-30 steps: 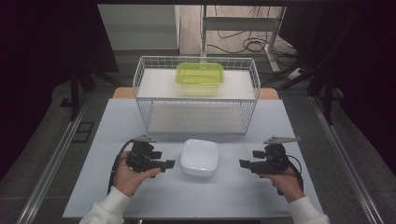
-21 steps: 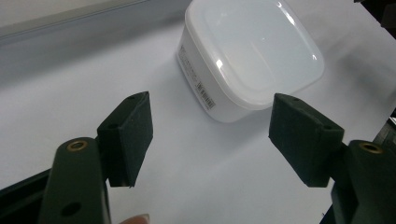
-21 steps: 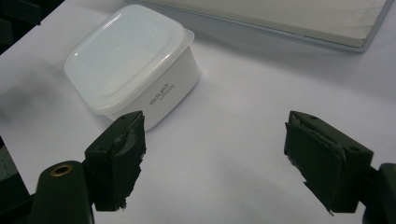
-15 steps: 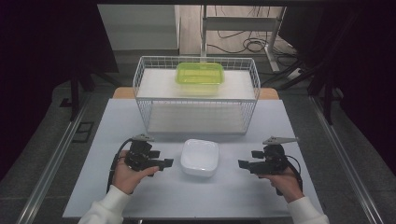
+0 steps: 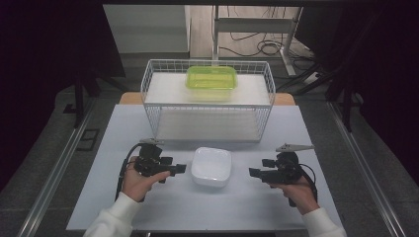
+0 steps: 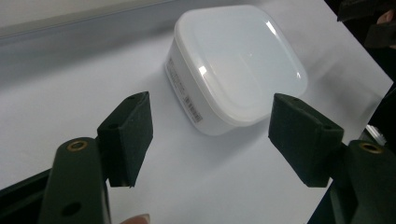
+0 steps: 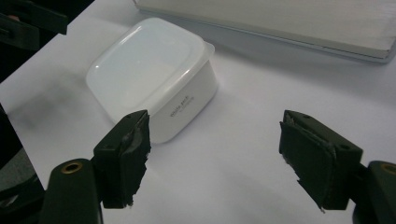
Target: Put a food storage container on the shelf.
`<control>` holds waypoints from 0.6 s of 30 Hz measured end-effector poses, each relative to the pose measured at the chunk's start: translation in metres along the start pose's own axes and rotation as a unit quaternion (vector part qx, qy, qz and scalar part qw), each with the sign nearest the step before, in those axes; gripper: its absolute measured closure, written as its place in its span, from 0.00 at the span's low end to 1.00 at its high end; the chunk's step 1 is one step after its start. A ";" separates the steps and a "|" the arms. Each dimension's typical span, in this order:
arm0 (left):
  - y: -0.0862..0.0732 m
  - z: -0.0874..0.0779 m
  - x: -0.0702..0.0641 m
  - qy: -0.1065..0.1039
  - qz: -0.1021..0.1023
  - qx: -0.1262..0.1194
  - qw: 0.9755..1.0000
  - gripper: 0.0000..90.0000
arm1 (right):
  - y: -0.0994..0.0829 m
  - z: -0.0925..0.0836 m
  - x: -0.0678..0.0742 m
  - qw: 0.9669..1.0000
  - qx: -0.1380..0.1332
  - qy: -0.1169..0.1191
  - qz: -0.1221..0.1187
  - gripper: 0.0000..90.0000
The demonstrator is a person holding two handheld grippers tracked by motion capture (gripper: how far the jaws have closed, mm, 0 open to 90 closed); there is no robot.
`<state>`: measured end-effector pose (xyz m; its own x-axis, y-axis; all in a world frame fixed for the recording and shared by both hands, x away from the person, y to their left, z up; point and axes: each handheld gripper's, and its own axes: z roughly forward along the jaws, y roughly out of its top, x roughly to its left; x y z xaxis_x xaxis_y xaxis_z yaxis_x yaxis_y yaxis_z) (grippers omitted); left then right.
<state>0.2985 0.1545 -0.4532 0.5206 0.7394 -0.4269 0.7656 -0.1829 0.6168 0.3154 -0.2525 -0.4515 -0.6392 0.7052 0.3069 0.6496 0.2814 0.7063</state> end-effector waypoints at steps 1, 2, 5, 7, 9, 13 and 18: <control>0.001 0.000 0.001 -0.003 -0.003 0.000 1.000 0.34 | 0.001 0.001 0.001 1.000 -0.001 0.002 0.002 0.29; 0.002 0.001 0.003 -0.005 -0.009 0.001 1.000 0.35 | 0.001 0.001 0.002 1.000 -0.001 0.002 0.004 0.29; 0.004 0.003 0.008 -0.009 -0.016 0.004 1.000 0.38 | 0.005 0.006 0.004 1.000 -0.003 0.001 0.012 0.31; 0.005 0.006 0.010 -0.017 -0.022 0.007 1.000 0.39 | 0.006 0.007 0.004 1.000 -0.004 0.000 0.015 0.31; 0.007 0.010 0.012 -0.026 -0.029 0.010 0.999 0.40 | 0.007 0.010 0.004 1.000 -0.006 0.002 0.026 0.33; 0.011 0.016 0.018 -0.039 -0.042 0.012 0.998 0.40 | 0.010 0.016 0.006 0.999 -0.008 0.005 0.052 0.35; 0.018 0.024 0.022 -0.047 -0.053 0.015 0.997 0.40 | 0.017 0.023 0.008 0.997 -0.007 0.003 0.075 0.36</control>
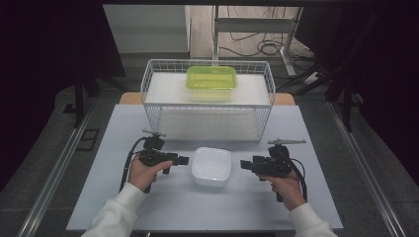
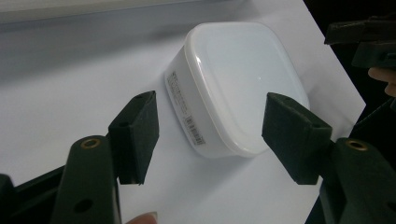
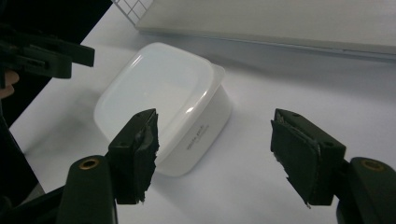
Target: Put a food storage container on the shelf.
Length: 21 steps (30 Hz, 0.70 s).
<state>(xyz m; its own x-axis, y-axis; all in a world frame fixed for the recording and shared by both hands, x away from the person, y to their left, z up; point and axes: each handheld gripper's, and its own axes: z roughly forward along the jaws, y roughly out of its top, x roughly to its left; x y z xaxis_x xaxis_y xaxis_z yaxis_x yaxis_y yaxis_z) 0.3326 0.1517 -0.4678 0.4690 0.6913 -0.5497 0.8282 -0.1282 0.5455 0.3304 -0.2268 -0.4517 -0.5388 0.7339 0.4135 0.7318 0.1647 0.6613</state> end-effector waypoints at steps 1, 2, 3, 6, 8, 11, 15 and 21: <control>0.001 0.001 0.000 -0.002 0.000 0.002 1.000 0.40 | 0.001 0.003 0.000 1.000 0.001 0.003 0.008 0.37; 0.002 0.003 0.000 -0.005 -0.002 0.001 1.000 0.40 | 0.003 0.007 -0.001 1.000 0.001 0.007 0.019 0.38; 0.002 0.004 0.001 -0.005 -0.002 0.002 1.000 0.40 | 0.003 0.007 -0.001 1.000 0.001 0.007 0.019 0.38; 0.004 0.009 0.002 -0.012 -0.003 0.007 1.000 0.40 | 0.005 0.013 -0.003 0.999 -0.001 0.017 0.036 0.39; 0.005 0.011 0.003 -0.023 -0.006 0.010 1.000 0.41 | 0.006 0.017 -0.004 0.999 -0.002 0.024 0.044 0.40; 0.005 0.016 0.004 -0.025 -0.007 0.013 1.000 0.43 | 0.003 0.023 -0.004 0.998 0.000 0.034 0.050 0.42; 0.004 0.022 0.004 -0.028 -0.004 0.024 0.999 0.46 | 0.000 0.031 -0.004 0.997 0.016 0.046 0.052 0.44; 0.004 0.026 0.004 -0.047 -0.014 0.019 0.999 0.49 | -0.003 0.038 -0.005 0.995 0.023 0.064 0.067 0.48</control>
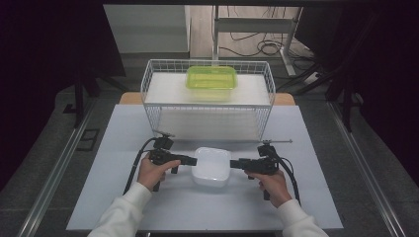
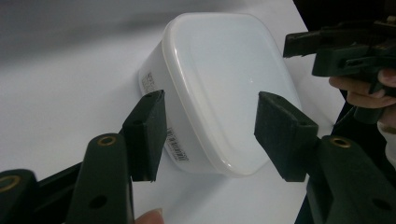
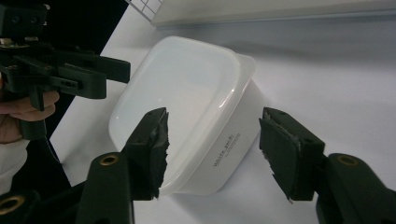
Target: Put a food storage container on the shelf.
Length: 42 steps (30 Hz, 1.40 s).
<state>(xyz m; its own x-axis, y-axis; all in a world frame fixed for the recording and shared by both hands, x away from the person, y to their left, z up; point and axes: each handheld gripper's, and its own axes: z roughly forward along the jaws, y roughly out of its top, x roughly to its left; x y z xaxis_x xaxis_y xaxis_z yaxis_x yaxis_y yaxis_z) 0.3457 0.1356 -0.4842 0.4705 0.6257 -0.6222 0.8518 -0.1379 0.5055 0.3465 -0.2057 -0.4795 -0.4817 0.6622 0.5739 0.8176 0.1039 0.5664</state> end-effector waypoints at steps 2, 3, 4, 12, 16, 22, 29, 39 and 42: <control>0.000 0.001 0.001 0.002 -0.002 0.001 1.000 0.50 | -0.001 0.002 -0.001 1.000 0.001 0.004 0.003 0.50; 0.000 0.001 0.002 0.003 -0.002 0.002 1.000 0.50 | -0.001 0.003 -0.001 1.000 0.003 0.005 0.005 0.51; 0.000 0.002 0.002 0.003 -0.002 0.004 1.000 0.50 | -0.001 0.005 -0.001 1.000 0.006 0.007 0.005 0.52; -0.001 0.004 0.009 -0.009 -0.022 0.004 1.000 0.58 | -0.004 0.013 -0.006 1.000 0.014 0.014 0.021 0.59; -0.002 0.004 0.012 -0.015 -0.029 0.005 0.999 0.61 | -0.004 0.014 -0.008 0.999 0.011 0.025 0.033 0.64; -0.003 0.008 0.016 -0.037 -0.036 0.013 0.999 0.66 | -0.005 0.015 -0.010 0.998 0.014 0.043 0.048 0.70; -0.005 0.009 0.017 -0.045 -0.062 0.004 0.997 0.78 | -0.006 0.015 -0.012 0.994 0.015 0.059 0.090 0.76; -0.009 0.001 0.012 -0.046 -0.061 -0.016 0.997 0.86 | -0.007 0.009 -0.011 0.991 -0.007 0.081 0.107 0.87; -0.010 0.000 0.009 -0.048 -0.055 -0.019 0.997 0.87 | -0.007 0.007 -0.010 0.992 -0.011 0.076 0.097 0.88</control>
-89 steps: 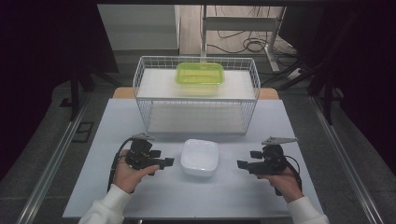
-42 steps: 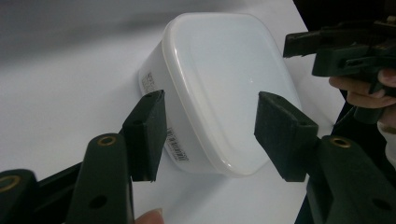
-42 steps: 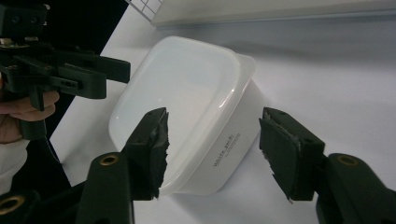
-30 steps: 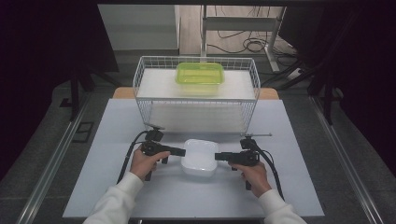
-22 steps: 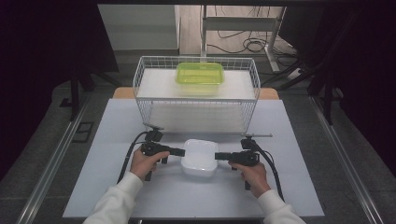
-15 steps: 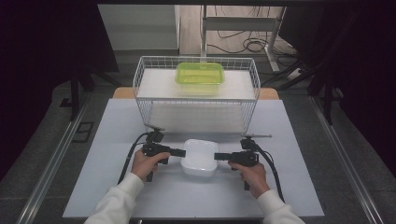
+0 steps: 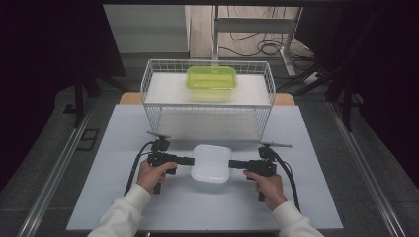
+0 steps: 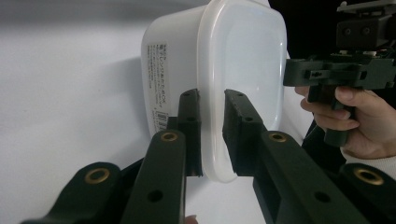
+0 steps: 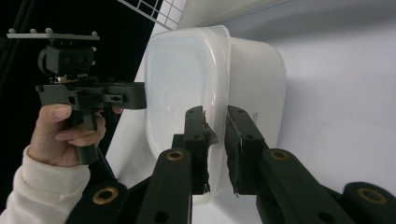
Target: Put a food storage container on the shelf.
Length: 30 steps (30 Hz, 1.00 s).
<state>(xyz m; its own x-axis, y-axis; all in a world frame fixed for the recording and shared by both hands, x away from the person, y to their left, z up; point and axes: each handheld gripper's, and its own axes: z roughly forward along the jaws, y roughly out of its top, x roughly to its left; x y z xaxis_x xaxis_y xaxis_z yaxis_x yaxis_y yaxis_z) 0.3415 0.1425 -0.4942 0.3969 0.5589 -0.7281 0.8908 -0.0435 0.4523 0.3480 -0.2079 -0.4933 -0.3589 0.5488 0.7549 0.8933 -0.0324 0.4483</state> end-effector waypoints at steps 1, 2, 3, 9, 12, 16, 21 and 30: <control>0.000 0.000 -0.001 -0.002 0.007 0.001 1.000 0.88 | 0.000 -0.001 0.000 1.000 -0.003 -0.003 -0.003 0.88; 0.000 0.000 -0.003 -0.001 0.011 0.002 1.000 0.89 | 0.001 -0.002 0.001 1.000 -0.006 -0.007 -0.009 0.88; -0.001 0.000 -0.005 0.001 0.015 0.002 1.000 0.89 | 0.001 -0.003 0.001 1.000 -0.006 -0.010 -0.011 0.88; 0.001 -0.003 -0.012 0.000 0.027 -0.005 1.000 0.89 | 0.003 -0.006 0.004 0.999 -0.009 -0.011 -0.034 0.88; 0.001 -0.005 -0.015 0.003 0.033 -0.009 0.999 0.89 | 0.004 -0.008 0.007 0.999 -0.012 -0.011 -0.048 0.88; 0.001 -0.009 -0.018 -0.002 0.037 -0.014 0.999 0.89 | 0.005 -0.011 0.011 0.998 -0.016 -0.006 -0.062 0.88; 0.003 -0.016 -0.029 0.007 0.056 -0.020 0.998 0.89 | 0.006 -0.015 0.018 0.996 -0.021 -0.003 -0.081 0.88; 0.005 -0.025 -0.047 0.021 0.085 -0.034 0.996 0.89 | 0.009 -0.024 0.031 0.993 -0.036 -0.001 -0.113 0.88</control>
<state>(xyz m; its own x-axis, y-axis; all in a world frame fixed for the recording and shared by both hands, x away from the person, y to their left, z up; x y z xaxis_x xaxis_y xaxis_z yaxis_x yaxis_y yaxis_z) 0.3221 0.1368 -0.4453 0.5296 0.5820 -0.6172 0.7944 -0.0851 0.6014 0.3382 -0.2111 -0.4550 -0.5467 0.5504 0.6310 0.7687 0.0313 0.6388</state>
